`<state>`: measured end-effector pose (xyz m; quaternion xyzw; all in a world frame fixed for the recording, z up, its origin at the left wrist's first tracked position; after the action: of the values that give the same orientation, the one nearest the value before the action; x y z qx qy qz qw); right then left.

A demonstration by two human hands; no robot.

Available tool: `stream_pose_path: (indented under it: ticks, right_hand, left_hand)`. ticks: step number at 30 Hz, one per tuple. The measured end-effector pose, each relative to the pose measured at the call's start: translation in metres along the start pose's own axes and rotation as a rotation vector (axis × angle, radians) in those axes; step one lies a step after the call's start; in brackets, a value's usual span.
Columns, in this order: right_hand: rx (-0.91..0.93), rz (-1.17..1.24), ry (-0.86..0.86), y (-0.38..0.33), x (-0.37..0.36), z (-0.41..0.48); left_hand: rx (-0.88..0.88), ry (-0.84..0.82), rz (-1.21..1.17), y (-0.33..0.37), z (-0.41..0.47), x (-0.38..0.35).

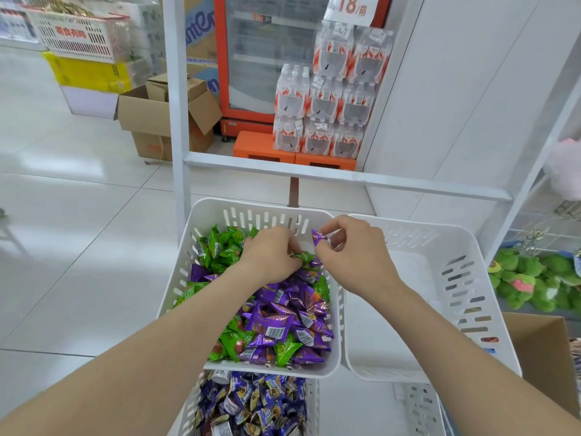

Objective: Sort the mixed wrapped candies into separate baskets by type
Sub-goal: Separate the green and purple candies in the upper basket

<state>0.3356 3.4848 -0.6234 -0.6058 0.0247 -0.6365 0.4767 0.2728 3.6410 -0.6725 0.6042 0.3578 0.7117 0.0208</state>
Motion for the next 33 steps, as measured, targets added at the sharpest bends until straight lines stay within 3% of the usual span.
stream_pose_path:
  ticks: [4,7,9,11,13,18,21,24,29,33]
  right_hand:
    - [0.019,0.003,0.004,0.001,0.001,0.001]
    - [0.038,0.022,-0.004,-0.002,0.007,0.0]
    - [0.146,0.047,-0.118,-0.006,0.01,-0.004]
    - [0.259,0.086,-0.306,-0.014,0.007,-0.013]
    - [0.294,0.085,-0.385,-0.018,0.002,-0.016]
    - [0.279,-0.117,-0.236,-0.012,-0.007,0.003]
    - [0.352,-0.366,-0.26,-0.011,-0.021,0.015]
    - [0.425,-0.585,-0.392,-0.011,-0.043,0.023]
    - [0.444,-0.76,-0.529,-0.011,-0.06,0.028]
    - [0.376,-0.723,-0.499,-0.016,-0.064,0.035]
  left_hand:
    - [-0.024,-0.004,0.009,-0.002,-0.003,0.0]
    - [-0.054,0.191,-0.024,-0.003,-0.005,0.012]
    - [-0.118,0.394,0.053,-0.006,-0.008,0.028]
    - [-0.171,0.465,0.195,-0.014,-0.011,0.039]
    - [-0.191,0.406,0.307,-0.022,-0.013,0.043]
    - [-0.299,0.367,0.438,-0.027,-0.016,0.042]
    - [-0.404,0.171,0.428,-0.033,-0.017,0.038]
    - [-0.414,0.013,0.554,-0.044,-0.019,0.03]
    - [-0.264,0.068,0.732,-0.052,-0.019,0.032]
    - [-0.33,0.174,0.654,-0.045,-0.019,0.034]
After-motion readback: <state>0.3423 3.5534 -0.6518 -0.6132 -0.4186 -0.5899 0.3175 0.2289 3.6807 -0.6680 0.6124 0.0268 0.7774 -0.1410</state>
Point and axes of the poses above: each hand's wrist, its own z-axis towards the middle knuckle, its own x-axis out of the back of the hand, y = z × x, the point moved 2 cm from there along z, towards the middle knuckle, and after that the axes turned 3 degrees about y, right-handed, at the moved point
